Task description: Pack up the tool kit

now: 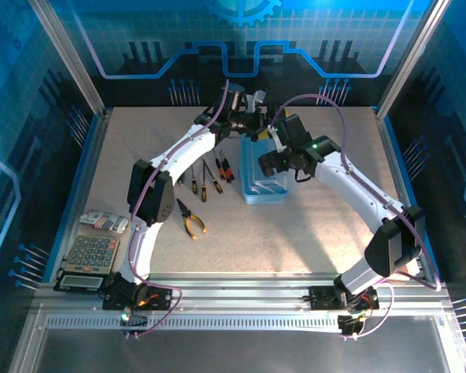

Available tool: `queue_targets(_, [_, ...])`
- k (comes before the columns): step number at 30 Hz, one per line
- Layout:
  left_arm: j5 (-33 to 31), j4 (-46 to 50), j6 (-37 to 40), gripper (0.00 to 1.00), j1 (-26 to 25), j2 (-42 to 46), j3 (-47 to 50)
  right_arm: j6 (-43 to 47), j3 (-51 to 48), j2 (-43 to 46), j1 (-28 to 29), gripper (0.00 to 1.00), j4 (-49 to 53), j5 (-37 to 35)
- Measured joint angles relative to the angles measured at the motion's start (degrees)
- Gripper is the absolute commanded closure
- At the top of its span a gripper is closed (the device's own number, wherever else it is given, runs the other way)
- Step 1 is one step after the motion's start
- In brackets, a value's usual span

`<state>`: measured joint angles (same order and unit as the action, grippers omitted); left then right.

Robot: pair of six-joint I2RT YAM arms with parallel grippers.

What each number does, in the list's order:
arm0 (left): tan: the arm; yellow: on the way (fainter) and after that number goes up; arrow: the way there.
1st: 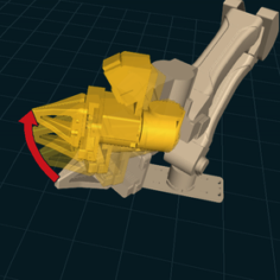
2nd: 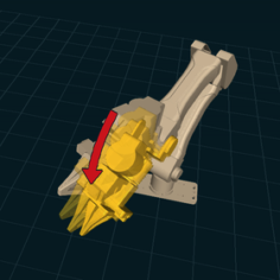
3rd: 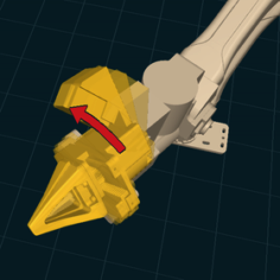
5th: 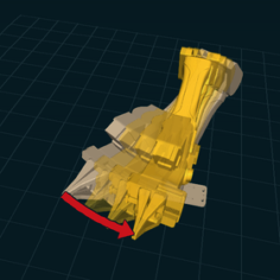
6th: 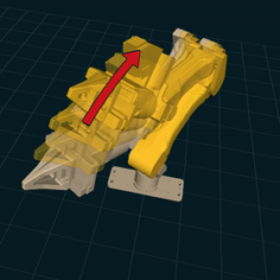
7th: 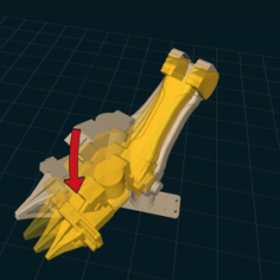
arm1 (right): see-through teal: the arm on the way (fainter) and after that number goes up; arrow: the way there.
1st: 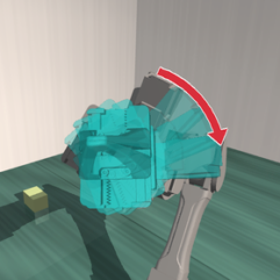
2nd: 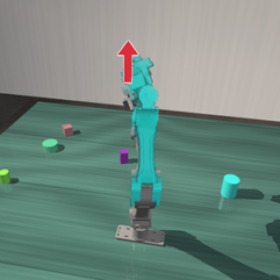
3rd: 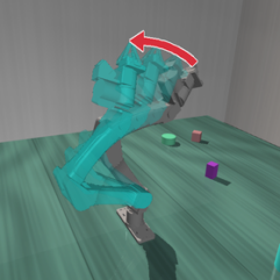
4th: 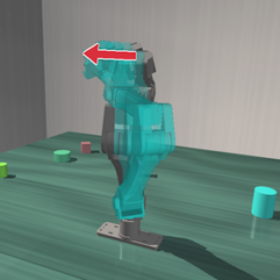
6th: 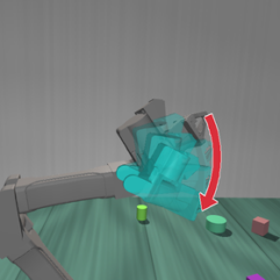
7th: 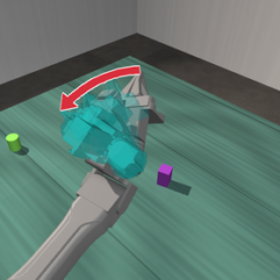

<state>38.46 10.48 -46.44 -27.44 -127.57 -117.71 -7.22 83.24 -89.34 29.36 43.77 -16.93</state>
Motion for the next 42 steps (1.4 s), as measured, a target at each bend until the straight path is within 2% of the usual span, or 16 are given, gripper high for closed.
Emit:
queue_targets(3, [0.0, 0.7, 0.2, 0.01, 0.0, 0.0, -0.2, -0.3, 0.5, 0.0, 0.1, 0.12, 0.4, -0.9])
queue_targets(8, [0.0, 2.4, 1.8, 0.01, 0.3, 0.0, -1.0, -0.9, 0.5, 0.0, 0.3, 0.20, 0.5, -1.2])
queue_targets(18, [-1.8, 6.5, 6.5, 0.00, 4.9, 4.4, 5.4, -1.7, 0.7, 0.0, 0.2, 0.25, 0.8, -2.6])
queue_targets(24, [-9.3, 14.0, 13.7, 0.01, 8.4, 11.7, 12.3, -2.4, 0.7, 0.1, -0.3, 0.26, 0.7, -2.1])
queue_targets(30, [-17.7, 21.3, 19.8, 0.01, 8.4, 14.7, 18.6, -3.7, 0.2, 1.1, -2.9, 0.27, 0.3, 1.1])
queue_targets(35, [-20.9, 24.5, 21.1, 0.01, 8.1, 14.5, 24.1, -4.8, -0.5, 1.9, -4.4, 0.28, -0.3, 3.2])
queue_targets(42, [-21.7, 25.0, 21.4, 0.01, 6.8, 11.9, 23.3, -5.9, -1.6, 3.0, -5.8, 0.28, -1.3, 5.9])
